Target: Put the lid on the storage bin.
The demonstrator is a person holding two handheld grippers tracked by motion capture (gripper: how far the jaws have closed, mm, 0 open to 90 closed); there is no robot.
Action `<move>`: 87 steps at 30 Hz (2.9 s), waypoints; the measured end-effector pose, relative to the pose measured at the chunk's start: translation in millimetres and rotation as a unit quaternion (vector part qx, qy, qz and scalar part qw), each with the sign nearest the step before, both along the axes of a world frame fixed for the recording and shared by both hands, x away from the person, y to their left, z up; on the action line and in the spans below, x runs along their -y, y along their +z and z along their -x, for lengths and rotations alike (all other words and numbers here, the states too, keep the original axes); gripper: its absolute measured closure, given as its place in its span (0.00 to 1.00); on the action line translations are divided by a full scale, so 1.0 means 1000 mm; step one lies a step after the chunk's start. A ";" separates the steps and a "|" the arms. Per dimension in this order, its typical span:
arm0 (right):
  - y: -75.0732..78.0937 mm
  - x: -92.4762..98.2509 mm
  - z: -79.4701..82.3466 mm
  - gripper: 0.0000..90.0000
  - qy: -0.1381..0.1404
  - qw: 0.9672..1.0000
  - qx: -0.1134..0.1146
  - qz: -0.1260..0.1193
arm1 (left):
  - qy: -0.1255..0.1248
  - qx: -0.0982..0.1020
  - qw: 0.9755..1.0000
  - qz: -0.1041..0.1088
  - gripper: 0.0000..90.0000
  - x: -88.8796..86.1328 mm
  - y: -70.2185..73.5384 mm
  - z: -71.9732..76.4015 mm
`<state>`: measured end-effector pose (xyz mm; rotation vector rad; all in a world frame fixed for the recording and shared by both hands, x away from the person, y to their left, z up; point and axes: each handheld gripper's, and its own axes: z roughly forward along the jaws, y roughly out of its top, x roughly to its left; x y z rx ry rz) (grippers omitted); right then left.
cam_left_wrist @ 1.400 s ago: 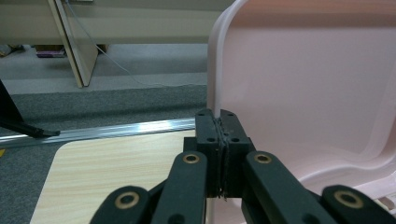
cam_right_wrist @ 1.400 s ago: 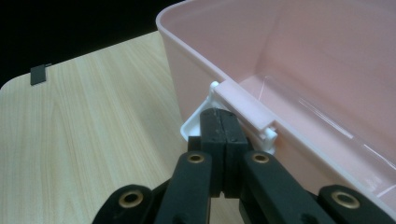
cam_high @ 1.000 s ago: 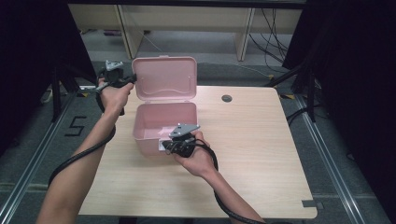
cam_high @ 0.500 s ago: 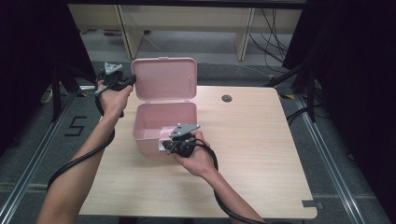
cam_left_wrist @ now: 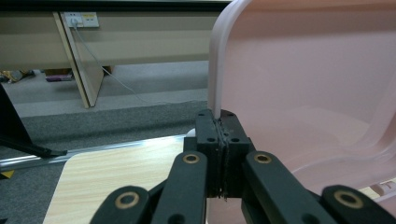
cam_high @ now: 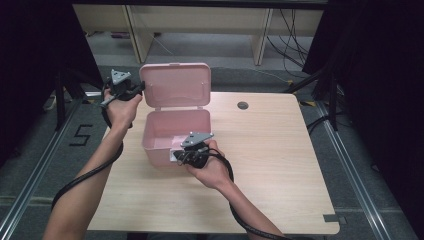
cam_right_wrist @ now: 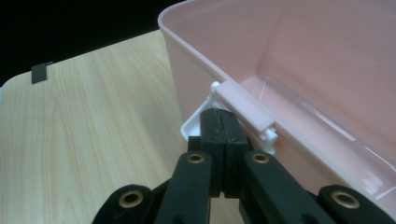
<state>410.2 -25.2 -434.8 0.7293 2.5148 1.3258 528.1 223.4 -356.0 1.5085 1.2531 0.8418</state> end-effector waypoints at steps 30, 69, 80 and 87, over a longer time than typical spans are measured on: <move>-0.001 0.000 0.000 1.00 0.001 1.000 0.005 -0.003 | 0.003 0.019 1.000 -0.017 0.99 0.002 -0.003 0.015; 0.000 0.000 0.001 1.00 -0.005 1.000 0.002 -0.001 | 0.005 0.037 0.999 -0.028 0.98 0.002 -0.007 0.029; 0.000 0.000 0.001 1.00 -0.005 1.000 0.002 0.000 | 0.005 0.040 0.999 -0.031 0.98 0.002 -0.008 0.032; 0.000 0.000 0.001 1.00 -0.005 1.000 0.002 0.000 | 0.004 0.039 0.999 -0.033 0.98 0.002 -0.008 0.033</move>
